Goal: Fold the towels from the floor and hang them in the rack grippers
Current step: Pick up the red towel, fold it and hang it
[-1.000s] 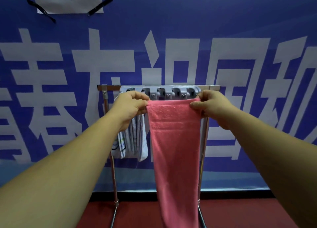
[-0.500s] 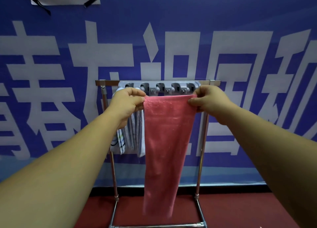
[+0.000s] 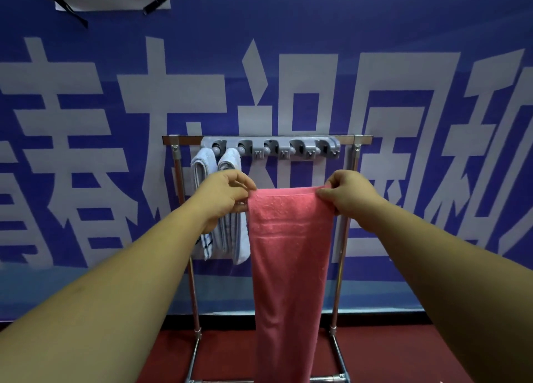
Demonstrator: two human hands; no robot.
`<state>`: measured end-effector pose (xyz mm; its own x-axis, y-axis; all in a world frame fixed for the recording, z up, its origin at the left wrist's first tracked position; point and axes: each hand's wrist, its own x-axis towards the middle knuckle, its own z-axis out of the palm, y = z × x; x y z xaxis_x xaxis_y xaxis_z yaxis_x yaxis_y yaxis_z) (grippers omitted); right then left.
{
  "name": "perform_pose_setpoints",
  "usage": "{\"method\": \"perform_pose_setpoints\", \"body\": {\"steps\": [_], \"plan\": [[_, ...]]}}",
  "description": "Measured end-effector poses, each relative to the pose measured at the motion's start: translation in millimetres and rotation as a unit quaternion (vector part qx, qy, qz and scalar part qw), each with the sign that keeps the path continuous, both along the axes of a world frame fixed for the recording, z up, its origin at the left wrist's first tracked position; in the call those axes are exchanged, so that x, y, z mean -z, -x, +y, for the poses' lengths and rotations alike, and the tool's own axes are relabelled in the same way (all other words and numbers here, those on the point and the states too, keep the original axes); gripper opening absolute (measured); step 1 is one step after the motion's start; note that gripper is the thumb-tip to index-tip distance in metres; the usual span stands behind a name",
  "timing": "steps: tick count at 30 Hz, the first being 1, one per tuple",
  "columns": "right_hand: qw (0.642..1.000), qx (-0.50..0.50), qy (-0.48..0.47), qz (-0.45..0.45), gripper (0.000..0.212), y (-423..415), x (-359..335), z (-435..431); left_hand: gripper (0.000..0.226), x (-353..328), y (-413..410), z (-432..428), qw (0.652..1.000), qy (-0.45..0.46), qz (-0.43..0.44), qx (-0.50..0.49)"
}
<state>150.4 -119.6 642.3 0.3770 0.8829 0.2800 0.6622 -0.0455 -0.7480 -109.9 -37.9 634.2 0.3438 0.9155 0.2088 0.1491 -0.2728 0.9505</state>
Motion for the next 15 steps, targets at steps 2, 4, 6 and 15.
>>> {"method": "perform_pose_setpoints", "body": {"steps": [2, 4, 6, 15], "plan": [[1.0, 0.006, 0.005, -0.008, 0.011, 0, 3, 0, 0.04, 1, -4, -6, 0.996, -0.006, 0.083, 0.036], [1.0, 0.007, 0.016, -0.016, 0.012, 1, 5, 0, 0.056, -1, -10, -11, 0.982, -0.015, 0.172, 0.076], [0.999, 0.001, 0.027, -0.017, 0.014, 0, 6, -1, 0.061, -6, -16, -16, 0.962, -0.025, 0.251, 0.102], [0.999, -0.001, 0.05, -0.011, 0.013, -8, 10, -4, 0.047, -9, -25, -16, 0.964, -0.001, 0.253, 0.083]]}}
